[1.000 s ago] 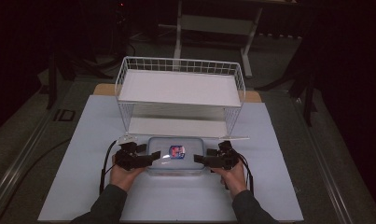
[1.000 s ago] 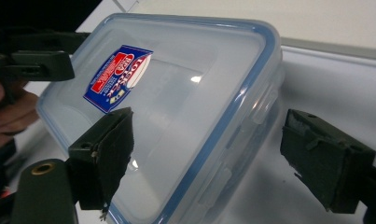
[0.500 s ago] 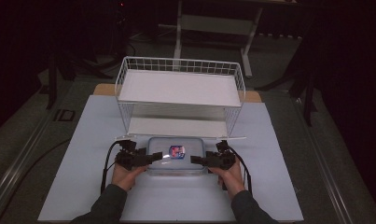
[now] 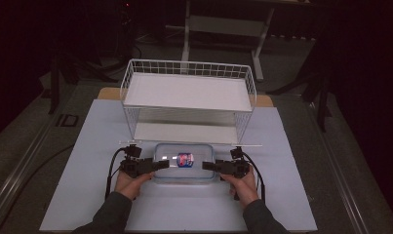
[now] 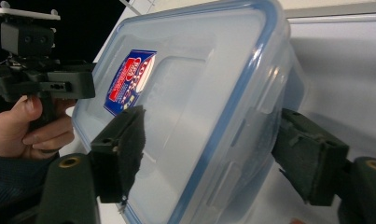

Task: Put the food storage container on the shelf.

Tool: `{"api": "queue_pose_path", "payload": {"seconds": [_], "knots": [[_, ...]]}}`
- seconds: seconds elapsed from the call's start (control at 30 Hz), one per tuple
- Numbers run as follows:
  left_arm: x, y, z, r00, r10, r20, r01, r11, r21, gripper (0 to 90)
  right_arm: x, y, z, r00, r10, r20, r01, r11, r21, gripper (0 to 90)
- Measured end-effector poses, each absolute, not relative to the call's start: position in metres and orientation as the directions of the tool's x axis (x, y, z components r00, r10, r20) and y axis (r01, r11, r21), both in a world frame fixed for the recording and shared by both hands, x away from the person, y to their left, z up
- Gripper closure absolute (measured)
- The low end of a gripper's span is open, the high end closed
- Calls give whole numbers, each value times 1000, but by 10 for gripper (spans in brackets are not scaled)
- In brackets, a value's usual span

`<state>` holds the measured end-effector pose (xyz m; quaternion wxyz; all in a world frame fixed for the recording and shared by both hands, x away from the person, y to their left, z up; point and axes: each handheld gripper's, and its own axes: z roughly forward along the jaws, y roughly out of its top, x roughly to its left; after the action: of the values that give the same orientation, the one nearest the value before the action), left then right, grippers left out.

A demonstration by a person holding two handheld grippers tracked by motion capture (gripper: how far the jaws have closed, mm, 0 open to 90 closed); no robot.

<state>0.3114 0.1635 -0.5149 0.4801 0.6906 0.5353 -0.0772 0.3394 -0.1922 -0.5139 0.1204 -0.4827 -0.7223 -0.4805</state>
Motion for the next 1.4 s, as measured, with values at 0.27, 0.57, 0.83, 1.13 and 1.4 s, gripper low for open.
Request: {"api": "queue_pose_path", "payload": {"seconds": [0.27,0.57,0.83,1.13,1.4], "knots": [[298,170,-509,433,657,-617,805,25,592,344,329,-198,-508,-537,573,619,790,86,607,374],[288,183,-509,439,604,-665,810,53,584,467,320,-201,-502,-600,558,573,744,126,656,430],[284,188,-510,459,577,-676,808,46,588,518,317,-206,-501,-605,533,592,746,120,655,479],[275,183,-506,473,614,-632,783,36,621,511,311,-205,-497,-604,552,575,744,131,656,479],[273,184,-503,481,620,-620,766,46,641,514,308,-203,-492,-619,557,554,723,129,678,483]]}}
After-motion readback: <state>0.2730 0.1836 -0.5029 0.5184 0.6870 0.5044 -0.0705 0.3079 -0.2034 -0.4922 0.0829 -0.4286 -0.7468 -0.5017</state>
